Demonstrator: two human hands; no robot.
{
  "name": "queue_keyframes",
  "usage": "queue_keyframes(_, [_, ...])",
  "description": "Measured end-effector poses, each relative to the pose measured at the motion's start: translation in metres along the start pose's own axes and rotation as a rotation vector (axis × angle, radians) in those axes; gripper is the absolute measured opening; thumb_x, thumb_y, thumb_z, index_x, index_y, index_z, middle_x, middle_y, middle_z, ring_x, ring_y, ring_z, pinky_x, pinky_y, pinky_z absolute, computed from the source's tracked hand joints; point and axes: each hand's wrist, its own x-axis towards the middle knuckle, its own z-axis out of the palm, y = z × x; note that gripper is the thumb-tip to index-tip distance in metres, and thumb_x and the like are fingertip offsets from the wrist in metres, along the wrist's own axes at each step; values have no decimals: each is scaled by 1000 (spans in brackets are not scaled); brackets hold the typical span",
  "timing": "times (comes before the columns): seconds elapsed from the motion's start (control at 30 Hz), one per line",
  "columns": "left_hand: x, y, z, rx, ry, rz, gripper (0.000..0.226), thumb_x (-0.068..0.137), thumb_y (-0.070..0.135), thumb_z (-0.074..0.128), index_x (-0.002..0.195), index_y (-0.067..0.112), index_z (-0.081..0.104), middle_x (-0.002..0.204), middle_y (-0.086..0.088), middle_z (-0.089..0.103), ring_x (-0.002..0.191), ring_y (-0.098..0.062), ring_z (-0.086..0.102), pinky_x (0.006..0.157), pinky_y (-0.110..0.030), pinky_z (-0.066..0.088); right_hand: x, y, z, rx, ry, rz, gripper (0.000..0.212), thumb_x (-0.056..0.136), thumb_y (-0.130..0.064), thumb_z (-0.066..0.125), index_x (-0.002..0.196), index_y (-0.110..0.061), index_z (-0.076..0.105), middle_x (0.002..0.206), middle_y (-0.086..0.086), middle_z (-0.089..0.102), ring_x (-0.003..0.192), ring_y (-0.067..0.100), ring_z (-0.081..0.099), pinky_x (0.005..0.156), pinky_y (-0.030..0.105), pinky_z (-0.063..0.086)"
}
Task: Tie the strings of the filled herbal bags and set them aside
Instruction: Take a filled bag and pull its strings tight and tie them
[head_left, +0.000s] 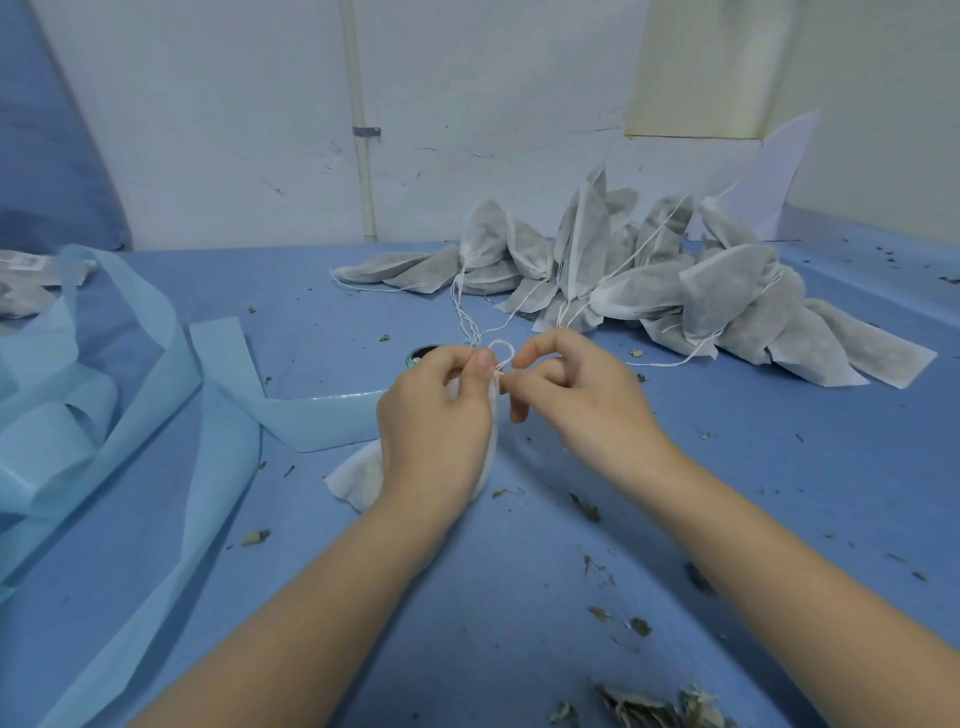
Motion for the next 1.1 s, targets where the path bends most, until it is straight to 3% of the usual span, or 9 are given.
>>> queue_keyframes(0.13, [3,-1,-5,-133,-36,-48,24,94,24,54,72,28,61,65,19,66,75,-1,61,77,-23,45,6,6,-11,50,-1,94,5,84,-26,68,79,-24,67,59,-14,60,50,-4,47,52,10,35])
queue_keyframes(0.37, [2,0,-6,-240,-204,-8,25,93,17,55,71,27,62,67,14,63,71,0,57,74,-17,40,10,12,-18,3,-101,95,15,83,-35,69,90,-24,77,85,-15,72,72,-7,56,60,5,39])
queue_keyframes(0.5, [-1,0,-6,-137,-240,45,27,91,22,57,67,33,62,64,19,61,69,5,54,68,-8,38,13,11,-23,94,-92,154,17,76,-34,74,68,-19,71,55,-16,48,50,4,40,51,16,32])
queue_keyframes(0.6, [-3,-1,-3,68,-156,159,20,91,24,57,73,31,62,70,16,61,76,3,52,67,-7,35,14,11,-22,213,-116,222,17,73,-31,75,70,-15,69,58,-8,42,54,11,27,51,24,23])
queue_keyframes(0.73, [-3,-5,-1,161,-77,186,16,92,26,55,80,23,65,76,10,63,77,-5,51,68,-19,37,13,11,-20,281,-143,221,33,66,-42,77,79,-11,77,56,-11,43,54,9,28,48,20,24])
queue_keyframes(0.87, [-3,-5,0,147,-76,138,18,92,30,54,83,20,66,79,10,66,78,-5,55,69,-16,38,11,14,-15,225,-42,219,16,74,-28,77,81,-14,79,53,-15,47,50,5,34,46,15,28])
queue_keyframes(1.1, [3,-4,0,111,-146,-3,25,94,28,49,70,29,56,72,16,61,75,-6,53,62,-7,34,9,6,-7,729,-253,450,6,83,-14,59,80,-10,62,53,-8,34,45,5,20,44,17,12])
